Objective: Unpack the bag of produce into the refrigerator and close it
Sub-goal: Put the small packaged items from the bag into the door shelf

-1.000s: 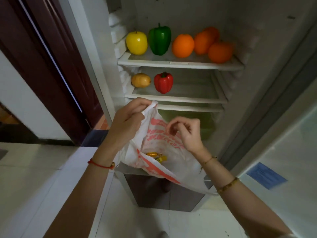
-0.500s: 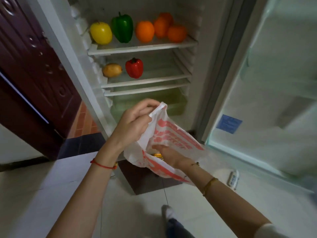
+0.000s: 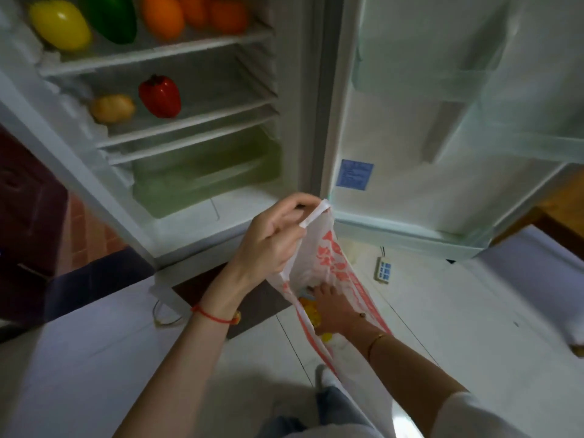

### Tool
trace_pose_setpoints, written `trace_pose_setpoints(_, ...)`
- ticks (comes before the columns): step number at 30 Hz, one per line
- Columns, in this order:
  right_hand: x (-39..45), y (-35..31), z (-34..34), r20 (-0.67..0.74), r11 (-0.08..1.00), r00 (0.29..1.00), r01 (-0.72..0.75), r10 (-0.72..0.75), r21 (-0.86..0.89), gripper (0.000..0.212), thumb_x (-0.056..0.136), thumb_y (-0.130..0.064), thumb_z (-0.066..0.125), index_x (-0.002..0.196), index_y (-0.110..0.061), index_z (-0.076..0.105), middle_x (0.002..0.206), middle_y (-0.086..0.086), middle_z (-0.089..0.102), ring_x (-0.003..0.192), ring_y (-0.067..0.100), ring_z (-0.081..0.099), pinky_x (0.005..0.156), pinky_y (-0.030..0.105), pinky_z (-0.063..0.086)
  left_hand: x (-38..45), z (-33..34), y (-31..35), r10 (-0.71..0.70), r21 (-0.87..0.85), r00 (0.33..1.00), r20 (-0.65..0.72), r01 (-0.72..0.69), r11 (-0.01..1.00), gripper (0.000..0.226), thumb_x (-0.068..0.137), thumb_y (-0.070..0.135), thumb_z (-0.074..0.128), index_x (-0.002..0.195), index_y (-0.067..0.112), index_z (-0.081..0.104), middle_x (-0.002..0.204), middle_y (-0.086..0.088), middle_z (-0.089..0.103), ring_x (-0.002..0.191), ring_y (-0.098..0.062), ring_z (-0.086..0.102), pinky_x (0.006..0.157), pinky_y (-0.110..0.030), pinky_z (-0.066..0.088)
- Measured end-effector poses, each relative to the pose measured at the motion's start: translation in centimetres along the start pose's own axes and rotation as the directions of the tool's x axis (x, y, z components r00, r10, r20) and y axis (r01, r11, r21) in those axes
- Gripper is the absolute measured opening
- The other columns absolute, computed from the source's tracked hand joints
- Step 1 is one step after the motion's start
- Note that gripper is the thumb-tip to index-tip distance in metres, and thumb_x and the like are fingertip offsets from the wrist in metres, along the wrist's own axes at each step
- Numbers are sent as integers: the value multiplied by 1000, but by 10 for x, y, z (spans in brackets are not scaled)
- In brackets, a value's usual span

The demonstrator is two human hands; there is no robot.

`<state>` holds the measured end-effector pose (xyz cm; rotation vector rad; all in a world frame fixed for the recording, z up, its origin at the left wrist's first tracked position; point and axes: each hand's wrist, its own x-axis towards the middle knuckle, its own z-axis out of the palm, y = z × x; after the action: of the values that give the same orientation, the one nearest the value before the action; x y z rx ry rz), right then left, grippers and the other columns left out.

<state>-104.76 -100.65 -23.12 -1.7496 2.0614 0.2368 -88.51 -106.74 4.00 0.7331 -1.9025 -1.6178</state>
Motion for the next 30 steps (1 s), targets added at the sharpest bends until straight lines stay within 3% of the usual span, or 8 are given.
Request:
trace_pose_setpoints(5,-15,18,15,-46,990,990,-134,137,51,108,68,-48,79,148,-10,19,148,16,27,135,35,32,113,47,33,0,24,6,-11,-32,994,108,15,999,33,95,-17,34,121,-6,51,84,-5,62,42,9,52,41,-2,34)
trace_pose_setpoints(9,-24,31,26,-66,980,980,-186,190,66,101,73,-49,76,148,-12,20,150,18,23,137,35,29,116,46,29,2,38,6,-25,-48,983,185,35,998,34,96,-13,36,121,0,54,80,-1,66,34,0,36,35,-10,27)
trace_pose_setpoints(12,-26,42,33,-61,966,970,-224,234,131,98,73,-47,75,146,-13,21,152,16,21,138,35,29,114,46,29,4,49,10,-22,-50,969,247,35,998,32,95,-18,33,120,-8,50,89,-11,62,39,7,51,40,-2,34)
trace_pose_setpoints(15,-29,52,34,-88,968,969,-222,233,115,76,85,-36,65,145,-9,26,151,15,29,140,33,29,117,46,24,5,61,14,-25,-69,952,304,49,996,31,95,-19,31,121,-13,47,86,-8,60,43,12,54,41,-1,36)
trace_pose_setpoints(21,-25,76,35,-204,978,961,-166,189,127,49,89,-28,62,131,-5,51,138,19,52,133,39,42,114,54,26,13,75,20,-43,-76,948,315,70,995,33,94,-20,30,121,-12,46,91,-10,59,44,13,54,41,-1,37)
trace_pose_setpoints(25,-21,94,26,-130,984,976,-168,174,54,52,93,-48,49,128,-10,48,135,11,51,127,33,41,112,41,26,22,82,22,-46,-80,959,281,71,994,34,94,-19,30,122,-9,47,90,-9,62,40,9,52,39,-2,35)
trace_pose_setpoints(27,-20,103,24,-106,985,980,-164,169,49,59,93,-57,44,129,-10,46,135,11,50,124,32,43,109,40,29,27,84,20,-35,-88,969,244,58,994,36,95,-15,33,122,0,51,85,-7,66,34,1,38,37,-6,30)
trace_pose_setpoints(30,-16,115,25,-68,982,983,-166,172,94,60,93,-57,46,134,-14,40,138,10,48,123,29,45,104,40,36,35,85,15,-15,-81,977,212,33,996,36,95,-8,37,119,11,55,90,-25,63,36,-8,25,36,-11,25)
